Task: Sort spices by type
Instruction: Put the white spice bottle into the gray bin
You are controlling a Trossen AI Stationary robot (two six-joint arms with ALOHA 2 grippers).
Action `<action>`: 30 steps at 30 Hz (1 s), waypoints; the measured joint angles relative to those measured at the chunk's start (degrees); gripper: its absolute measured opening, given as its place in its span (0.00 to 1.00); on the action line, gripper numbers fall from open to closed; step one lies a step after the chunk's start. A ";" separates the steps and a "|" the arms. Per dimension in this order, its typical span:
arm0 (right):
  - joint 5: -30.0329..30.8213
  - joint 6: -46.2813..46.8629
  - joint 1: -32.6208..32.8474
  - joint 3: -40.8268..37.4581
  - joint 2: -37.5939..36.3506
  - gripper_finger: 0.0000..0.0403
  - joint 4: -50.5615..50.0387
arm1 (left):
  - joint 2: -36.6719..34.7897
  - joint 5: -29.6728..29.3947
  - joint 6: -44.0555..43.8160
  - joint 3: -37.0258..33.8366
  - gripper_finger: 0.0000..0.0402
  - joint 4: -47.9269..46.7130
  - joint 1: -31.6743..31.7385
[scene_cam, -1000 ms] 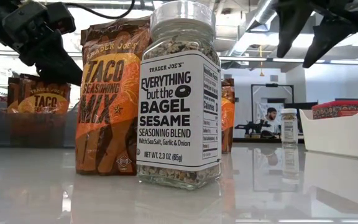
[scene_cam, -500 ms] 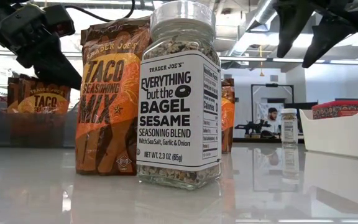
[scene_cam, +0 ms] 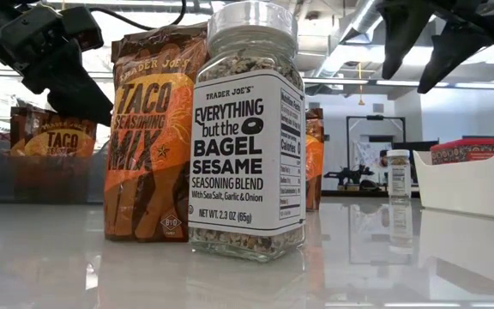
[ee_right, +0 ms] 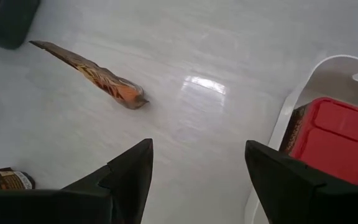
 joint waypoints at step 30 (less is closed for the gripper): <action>-28.86 35.58 22.13 9.55 9.00 0.70 6.22 | -0.01 -0.01 -1.55 0.00 0.67 0.04 0.00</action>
